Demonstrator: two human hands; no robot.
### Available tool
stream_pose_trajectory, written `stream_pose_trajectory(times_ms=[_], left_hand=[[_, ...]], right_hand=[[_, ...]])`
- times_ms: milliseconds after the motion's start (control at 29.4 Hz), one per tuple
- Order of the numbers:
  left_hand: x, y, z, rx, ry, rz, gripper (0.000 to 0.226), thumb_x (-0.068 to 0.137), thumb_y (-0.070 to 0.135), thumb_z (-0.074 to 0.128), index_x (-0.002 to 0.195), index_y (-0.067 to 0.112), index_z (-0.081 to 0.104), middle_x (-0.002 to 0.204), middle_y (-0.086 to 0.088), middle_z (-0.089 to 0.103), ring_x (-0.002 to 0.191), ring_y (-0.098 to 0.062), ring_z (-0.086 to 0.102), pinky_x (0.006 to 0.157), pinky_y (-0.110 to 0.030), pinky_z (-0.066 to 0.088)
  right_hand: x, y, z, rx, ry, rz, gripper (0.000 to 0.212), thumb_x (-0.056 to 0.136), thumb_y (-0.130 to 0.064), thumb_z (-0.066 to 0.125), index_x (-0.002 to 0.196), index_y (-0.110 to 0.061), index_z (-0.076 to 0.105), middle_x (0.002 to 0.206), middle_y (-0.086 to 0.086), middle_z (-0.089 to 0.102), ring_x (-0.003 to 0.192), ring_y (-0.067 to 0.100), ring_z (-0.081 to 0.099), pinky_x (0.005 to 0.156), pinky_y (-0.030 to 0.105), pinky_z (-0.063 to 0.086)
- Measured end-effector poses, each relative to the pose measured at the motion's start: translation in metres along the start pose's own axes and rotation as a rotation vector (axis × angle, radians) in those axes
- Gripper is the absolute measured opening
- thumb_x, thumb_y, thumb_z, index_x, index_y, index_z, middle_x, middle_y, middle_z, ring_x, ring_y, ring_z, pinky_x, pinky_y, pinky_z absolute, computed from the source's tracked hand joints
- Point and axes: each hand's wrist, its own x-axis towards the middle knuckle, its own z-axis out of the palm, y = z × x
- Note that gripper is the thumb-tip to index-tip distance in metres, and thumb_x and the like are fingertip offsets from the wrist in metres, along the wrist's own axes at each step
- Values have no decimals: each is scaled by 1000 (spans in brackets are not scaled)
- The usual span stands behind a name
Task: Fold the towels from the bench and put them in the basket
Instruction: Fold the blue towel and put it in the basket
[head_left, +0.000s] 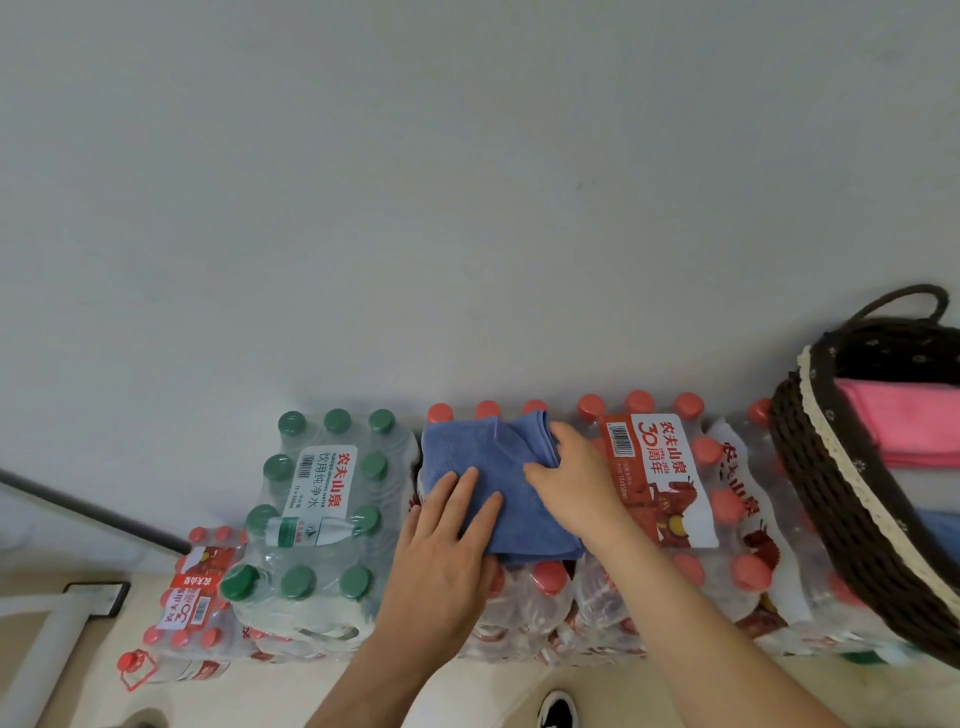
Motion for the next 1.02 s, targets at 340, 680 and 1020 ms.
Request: stream_pose_trajectory(times_ms=[340,680,1020], left_hand=[[6,9,5,121,-84,60,52,85,31,40,133,16,54,142,-12,50,129,-33,48,92,-54,49],[5,17,10,264,-133,73,51,82,22,45,130,6,49,129,-22,59,113,-41,60,66,-50,59],[2,56,-33,170,-301,166,54,65,41,72,113,16,68,105,-13,69,84,-31,68,59,-37,58]], right_hand=[[-5,13,8,-323,163,-92,26,94,-24,51,118,-17,53,104,2,64,91,24,63,69,32,48],[-5,21,20,-653,148,-127,51,100,-25,40,144,-5,28,114,15,63,94,31,64,73,37,49],[14,-9,-7,-656,-142,-336,27,96,-26,51,123,-23,48,110,4,65,95,26,61,74,36,48]])
